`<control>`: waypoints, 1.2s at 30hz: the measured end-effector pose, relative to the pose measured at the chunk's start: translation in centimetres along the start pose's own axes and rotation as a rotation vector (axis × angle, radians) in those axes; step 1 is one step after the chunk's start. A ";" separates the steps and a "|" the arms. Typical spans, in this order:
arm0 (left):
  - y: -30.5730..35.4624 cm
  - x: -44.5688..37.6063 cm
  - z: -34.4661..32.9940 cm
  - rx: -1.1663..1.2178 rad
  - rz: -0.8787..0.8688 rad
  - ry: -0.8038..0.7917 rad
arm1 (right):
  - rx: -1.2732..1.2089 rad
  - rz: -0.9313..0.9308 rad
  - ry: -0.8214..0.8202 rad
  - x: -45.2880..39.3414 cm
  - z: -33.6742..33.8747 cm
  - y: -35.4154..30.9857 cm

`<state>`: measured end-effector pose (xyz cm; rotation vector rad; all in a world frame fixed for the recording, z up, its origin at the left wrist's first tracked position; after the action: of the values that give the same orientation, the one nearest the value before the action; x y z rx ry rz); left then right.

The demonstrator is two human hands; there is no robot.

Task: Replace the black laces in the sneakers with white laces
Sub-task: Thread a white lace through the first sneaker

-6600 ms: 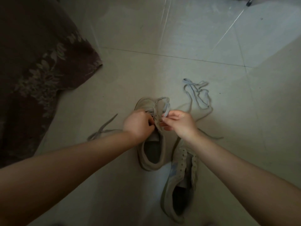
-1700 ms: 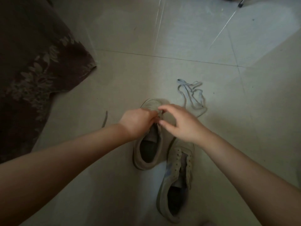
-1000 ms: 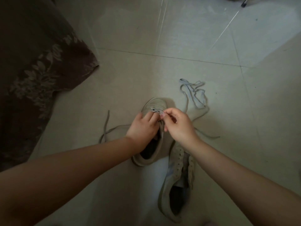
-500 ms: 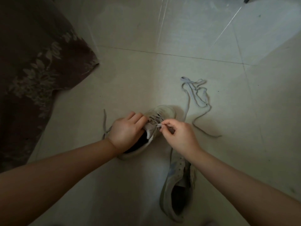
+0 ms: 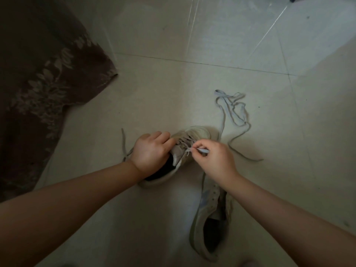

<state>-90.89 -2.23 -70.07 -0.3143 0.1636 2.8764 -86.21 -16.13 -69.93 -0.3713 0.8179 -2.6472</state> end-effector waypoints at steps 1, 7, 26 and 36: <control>0.0 -0.1 0.0 -0.004 0.000 -0.004 | 0.005 0.006 -0.001 0.0 0.0 0.0; -0.1 0.1 0.0 0.035 0.028 0.007 | -0.076 -0.050 -0.048 -0.1 -0.9 0.7; -2.8 0.0 0.0 0.551 0.391 -0.074 | -0.230 -0.084 -0.148 -3.1 -2.0 0.4; -0.4 -2.6 0.1 0.234 0.342 -0.291 | -0.306 -0.148 -0.171 -3.1 -3.0 1.2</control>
<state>-88.38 -2.39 -69.38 0.1953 0.5408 3.1468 -84.15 -14.35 -73.44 -0.7524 1.1805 -2.5754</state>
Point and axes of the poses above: each hand's wrist, its own x-axis away from the middle knuckle, its own z-axis out of the back of the hand, y = z × x, the point moved 8 cm from there along -x, towards the middle knuckle, and after that the axes turned 3 degrees about -y, right-handed, at the moved point
